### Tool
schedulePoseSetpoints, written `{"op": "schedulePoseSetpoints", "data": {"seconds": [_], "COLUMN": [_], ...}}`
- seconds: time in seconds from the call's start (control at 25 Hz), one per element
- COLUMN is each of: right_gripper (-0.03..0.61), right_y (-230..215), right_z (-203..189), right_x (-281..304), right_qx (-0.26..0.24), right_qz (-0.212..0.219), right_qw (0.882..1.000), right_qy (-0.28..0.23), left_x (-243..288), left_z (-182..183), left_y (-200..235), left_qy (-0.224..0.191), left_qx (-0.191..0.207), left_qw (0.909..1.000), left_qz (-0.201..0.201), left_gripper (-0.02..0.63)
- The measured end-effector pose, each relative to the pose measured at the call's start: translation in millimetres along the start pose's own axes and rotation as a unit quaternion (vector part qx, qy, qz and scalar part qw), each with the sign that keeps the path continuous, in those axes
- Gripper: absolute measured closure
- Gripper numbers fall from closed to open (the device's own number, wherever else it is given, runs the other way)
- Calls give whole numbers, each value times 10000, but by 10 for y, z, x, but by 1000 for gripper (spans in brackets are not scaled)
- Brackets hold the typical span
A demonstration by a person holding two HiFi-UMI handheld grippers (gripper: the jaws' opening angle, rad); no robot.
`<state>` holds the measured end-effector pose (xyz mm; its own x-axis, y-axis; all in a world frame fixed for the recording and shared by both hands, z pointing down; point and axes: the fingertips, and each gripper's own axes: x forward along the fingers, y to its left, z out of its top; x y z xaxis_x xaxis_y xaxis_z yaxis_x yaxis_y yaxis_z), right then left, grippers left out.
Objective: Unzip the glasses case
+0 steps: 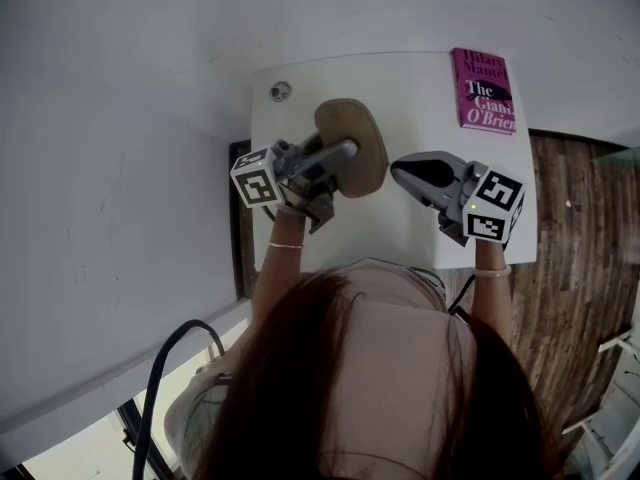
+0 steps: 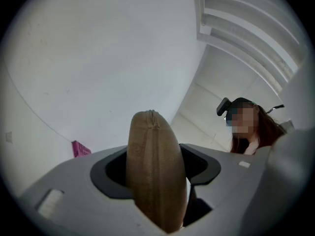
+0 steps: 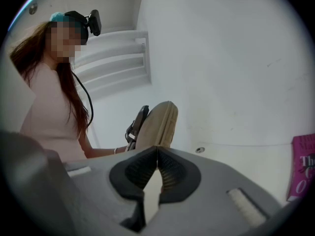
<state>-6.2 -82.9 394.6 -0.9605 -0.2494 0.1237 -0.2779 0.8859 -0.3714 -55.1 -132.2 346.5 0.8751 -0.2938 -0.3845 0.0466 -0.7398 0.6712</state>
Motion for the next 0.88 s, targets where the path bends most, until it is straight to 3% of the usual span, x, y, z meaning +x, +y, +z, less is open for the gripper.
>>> {"op": "schedulePoseSetpoints", "data": {"seconds": [0.68, 0.88], "right_gripper": [571, 572], "right_y": [-45, -50], "right_z": [-56, -65], "right_x": [37, 40], "right_qx": [175, 223], "right_qz": [-47, -34], "right_qw": [9998, 9997], "right_qy": [-84, -100], "left_x": [-90, -51], "left_z": [100, 143], "left_y": [143, 108], "left_qy": [-497, -801], "left_qx": [-238, -668], "left_qw": [9984, 9945], "left_qz": [153, 25], "left_gripper": [321, 321]}}
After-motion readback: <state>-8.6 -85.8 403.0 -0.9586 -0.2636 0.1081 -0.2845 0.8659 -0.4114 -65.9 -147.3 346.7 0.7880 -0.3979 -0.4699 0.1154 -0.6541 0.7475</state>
